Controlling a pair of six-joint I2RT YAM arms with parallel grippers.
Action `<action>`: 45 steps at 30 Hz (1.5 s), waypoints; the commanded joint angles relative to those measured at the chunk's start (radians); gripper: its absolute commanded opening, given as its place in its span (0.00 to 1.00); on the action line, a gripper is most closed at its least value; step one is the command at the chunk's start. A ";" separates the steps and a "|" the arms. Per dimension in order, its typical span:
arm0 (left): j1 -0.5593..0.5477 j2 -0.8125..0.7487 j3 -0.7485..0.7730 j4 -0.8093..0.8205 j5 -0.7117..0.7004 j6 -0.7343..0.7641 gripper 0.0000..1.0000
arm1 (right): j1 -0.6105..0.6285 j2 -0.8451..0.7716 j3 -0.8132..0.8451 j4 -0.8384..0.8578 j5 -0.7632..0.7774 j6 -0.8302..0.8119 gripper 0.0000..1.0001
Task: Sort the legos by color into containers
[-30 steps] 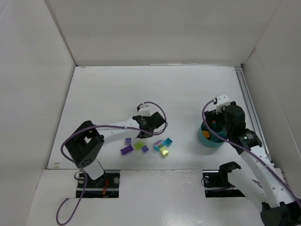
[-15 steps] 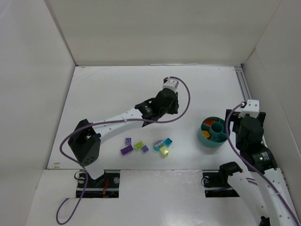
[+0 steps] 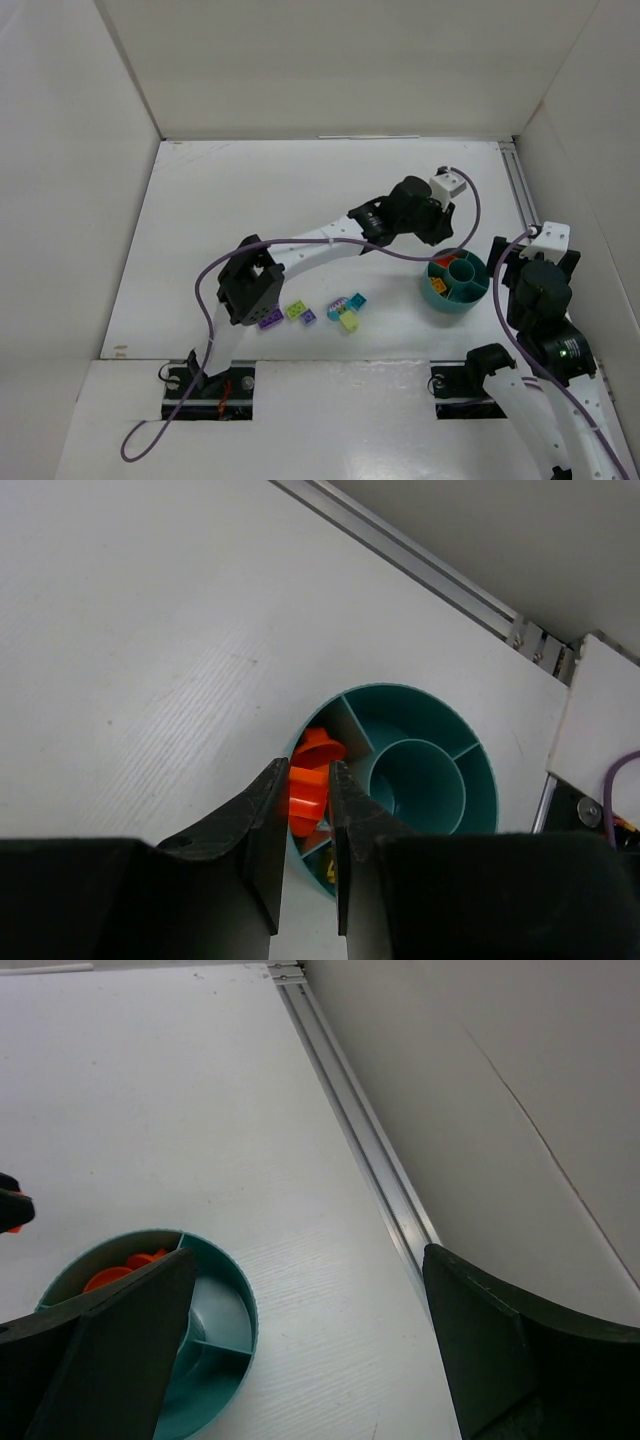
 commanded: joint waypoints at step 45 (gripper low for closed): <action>-0.029 0.042 0.063 0.015 0.079 0.022 0.49 | -0.005 0.014 0.005 -0.001 -0.023 0.004 1.00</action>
